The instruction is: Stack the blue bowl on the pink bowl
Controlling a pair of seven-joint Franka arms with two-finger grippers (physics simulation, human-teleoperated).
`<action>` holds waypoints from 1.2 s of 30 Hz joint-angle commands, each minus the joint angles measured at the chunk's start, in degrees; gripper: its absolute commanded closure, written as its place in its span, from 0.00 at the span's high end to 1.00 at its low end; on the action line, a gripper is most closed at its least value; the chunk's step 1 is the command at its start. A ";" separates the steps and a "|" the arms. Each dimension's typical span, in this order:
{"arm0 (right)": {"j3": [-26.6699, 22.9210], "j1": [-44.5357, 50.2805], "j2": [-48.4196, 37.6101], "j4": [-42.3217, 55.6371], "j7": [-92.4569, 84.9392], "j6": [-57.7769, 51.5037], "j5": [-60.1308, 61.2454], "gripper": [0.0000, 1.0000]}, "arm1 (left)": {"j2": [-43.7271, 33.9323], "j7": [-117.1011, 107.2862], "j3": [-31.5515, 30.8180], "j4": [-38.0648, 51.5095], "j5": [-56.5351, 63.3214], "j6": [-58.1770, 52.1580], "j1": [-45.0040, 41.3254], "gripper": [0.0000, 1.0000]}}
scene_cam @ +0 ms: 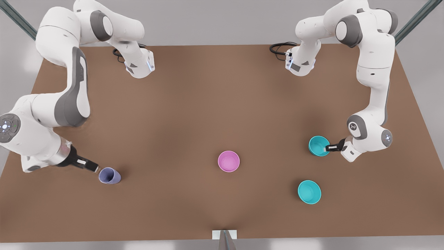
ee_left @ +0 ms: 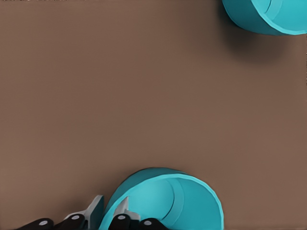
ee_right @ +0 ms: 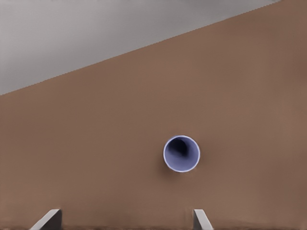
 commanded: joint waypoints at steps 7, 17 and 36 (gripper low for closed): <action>-4.14 3.35 -10.84 -9.86 -30.35 -12.61 -0.06 1.00 | -8.57 -2.48 0.08 0.45 0.08 -3.96 -7.41 0.21; -4.23 2.38 -9.43 -9.06 -29.20 -11.21 0.11 1.00 | 14.98 -65.42 -0.01 44.30 8.87 -24.09 -39.32 0.21; -4.23 2.38 -8.99 -9.15 -29.20 -11.21 0.20 1.00 | 21.13 -67.27 -0.89 48.87 7.20 -13.81 -40.20 0.21</action>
